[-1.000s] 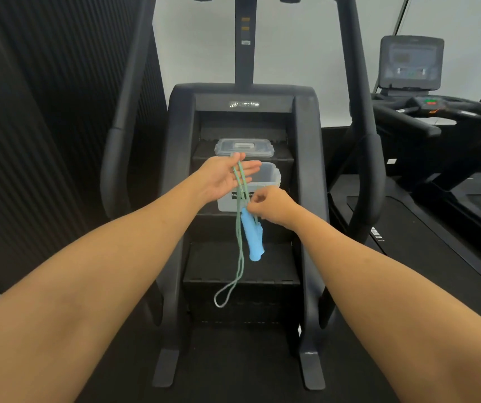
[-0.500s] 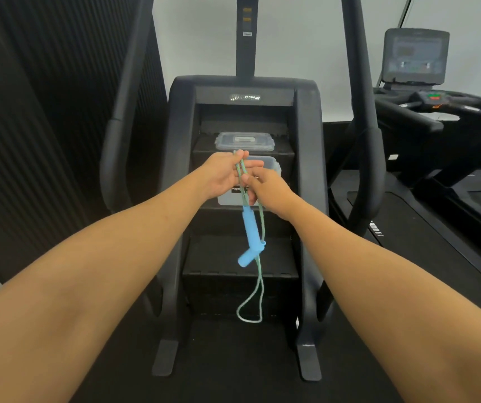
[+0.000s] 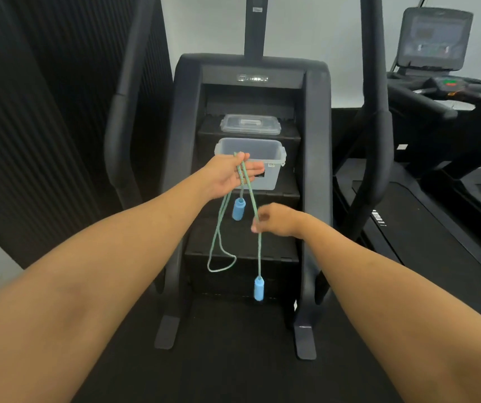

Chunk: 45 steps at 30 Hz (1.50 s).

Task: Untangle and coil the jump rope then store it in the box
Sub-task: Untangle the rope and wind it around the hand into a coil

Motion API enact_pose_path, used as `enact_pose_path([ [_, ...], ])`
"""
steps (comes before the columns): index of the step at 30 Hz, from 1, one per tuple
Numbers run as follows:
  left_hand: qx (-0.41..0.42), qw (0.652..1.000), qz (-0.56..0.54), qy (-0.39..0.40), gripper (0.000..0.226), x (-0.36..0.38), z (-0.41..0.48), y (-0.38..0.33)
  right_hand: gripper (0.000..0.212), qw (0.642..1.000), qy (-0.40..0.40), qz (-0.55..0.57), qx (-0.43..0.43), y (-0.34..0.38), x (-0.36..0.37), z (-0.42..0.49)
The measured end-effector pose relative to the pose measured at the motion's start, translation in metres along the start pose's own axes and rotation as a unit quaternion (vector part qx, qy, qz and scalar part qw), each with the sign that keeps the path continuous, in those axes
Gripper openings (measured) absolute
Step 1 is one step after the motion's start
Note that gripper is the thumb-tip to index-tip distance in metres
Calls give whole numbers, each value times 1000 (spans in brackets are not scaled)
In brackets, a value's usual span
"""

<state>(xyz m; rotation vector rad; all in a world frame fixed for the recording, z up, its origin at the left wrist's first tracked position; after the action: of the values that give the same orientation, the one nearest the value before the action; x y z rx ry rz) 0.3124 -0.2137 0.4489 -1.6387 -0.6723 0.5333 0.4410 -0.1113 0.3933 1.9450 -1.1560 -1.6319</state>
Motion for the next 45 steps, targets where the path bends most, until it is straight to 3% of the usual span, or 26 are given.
enact_pose_path([
  [3, -2, 1000, 6, 4, 22, 6, -6, 12, 24, 968, -125, 199, -87, 31, -11, -4],
  [6, -3, 1000, -1, -12, 21, 10, -14, 16, 17, 954, -191, 193, -128, 52, -17, -10],
  [11, 3, 1000, -4, -12, 27, 2, -21, 20, 14, 987, -117, 92, -60, 13, 19, -14],
  [16, -14, 1000, -12, -16, 23, -6, -33, 32, 20, 997, 31, -28, 66, -41, 62, -25],
  [18, -25, 1000, -11, -13, 23, -7, -40, 42, 20, 997, -5, 64, 46, -33, 67, -30],
  [21, -25, 1000, -17, 7, 23, -5, -53, 58, 25, 955, -109, 274, -32, 10, 61, -35],
  [25, -33, 999, -10, 14, 21, -6, -77, 70, 16, 949, -202, 227, -87, 43, 58, -38],
  [28, -21, 999, -8, 35, 23, -9, -91, 70, 11, 966, -218, 129, -44, 39, 74, -55],
  [31, -24, 998, -16, 47, 24, -12, -103, 68, 9, 989, -143, 19, 39, 13, 101, -79],
  [34, -26, 999, -21, 43, 24, -16, -112, 64, 27, 980, 20, -124, 153, -15, 129, -112],
  [36, -27, 998, 8, 50, 23, -16, -117, 63, 33, 979, 67, -72, 180, -19, 134, -126],
  [39, -35, 996, 45, 71, 23, -6, -128, 67, 29, 963, -37, 240, 119, 9, 118, -130],
  [41, -34, 996, 45, 73, 23, 2, -136, 70, 28, 932, -115, 343, 33, 36, 98, -122],
  [43, -30, 997, 37, 56, 22, 5, -142, 71, 25, 944, -154, 291, -36, 58, 88, -119],
  [45, -25, 997, 34, 59, 22, 6, -146, 68, 24, 977, -158, 144, -26, 55, 93, -118],
])
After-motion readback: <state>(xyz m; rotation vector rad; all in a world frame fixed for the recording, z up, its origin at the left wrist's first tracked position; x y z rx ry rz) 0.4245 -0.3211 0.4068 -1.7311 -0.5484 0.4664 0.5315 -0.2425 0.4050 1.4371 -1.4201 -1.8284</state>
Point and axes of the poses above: each hand's wrist, its own z-axis towards the middle knuckle, its own x-axis out of the palm, y = z × x, the point moved 3 cm from there along z, towards the middle knuckle, and after that the axes turned 13 degrees about z, right-handed, at the moved point
